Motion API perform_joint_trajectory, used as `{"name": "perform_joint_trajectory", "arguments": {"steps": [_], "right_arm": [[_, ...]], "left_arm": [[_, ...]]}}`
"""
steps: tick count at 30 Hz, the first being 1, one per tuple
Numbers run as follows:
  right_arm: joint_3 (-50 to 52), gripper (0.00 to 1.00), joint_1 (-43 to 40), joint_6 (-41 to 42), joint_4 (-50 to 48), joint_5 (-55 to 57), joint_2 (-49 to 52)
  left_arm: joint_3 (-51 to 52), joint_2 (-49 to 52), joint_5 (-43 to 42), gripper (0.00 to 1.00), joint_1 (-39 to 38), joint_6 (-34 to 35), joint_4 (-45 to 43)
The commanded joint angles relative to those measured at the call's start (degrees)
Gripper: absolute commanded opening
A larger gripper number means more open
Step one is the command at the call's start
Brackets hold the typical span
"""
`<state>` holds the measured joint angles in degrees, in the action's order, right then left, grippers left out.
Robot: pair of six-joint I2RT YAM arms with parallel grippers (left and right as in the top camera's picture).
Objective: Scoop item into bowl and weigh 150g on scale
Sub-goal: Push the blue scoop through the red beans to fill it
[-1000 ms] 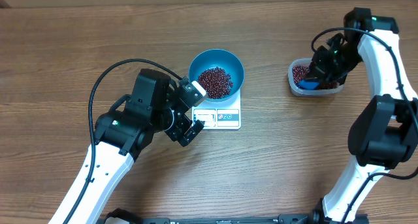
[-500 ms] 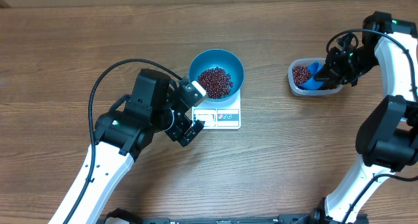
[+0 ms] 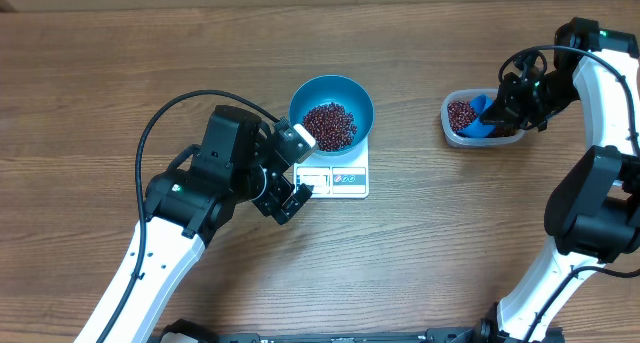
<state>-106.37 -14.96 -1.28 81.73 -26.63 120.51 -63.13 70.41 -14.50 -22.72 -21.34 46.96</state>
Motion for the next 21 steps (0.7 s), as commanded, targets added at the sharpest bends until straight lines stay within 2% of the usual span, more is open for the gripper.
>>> {"name": "perform_joint_trajectory", "arguments": {"steps": [1,13,21], "right_arm": [[0.2,0.04,0.1,-2.5,-0.4,-3.5,0.1],[0.2,0.04,0.0,-4.8,-0.2,-7.0,0.1],[0.2,0.04,-3.3,-5.3,0.3,-7.0,0.1]], "left_arm": [[-0.3,0.0,0.1,1.0,0.3,0.3,-0.1],[-0.3,0.0,0.1,0.99,0.3,0.4,-0.1],[-0.3,0.0,0.1,0.99,0.3,0.4,0.0]]}}
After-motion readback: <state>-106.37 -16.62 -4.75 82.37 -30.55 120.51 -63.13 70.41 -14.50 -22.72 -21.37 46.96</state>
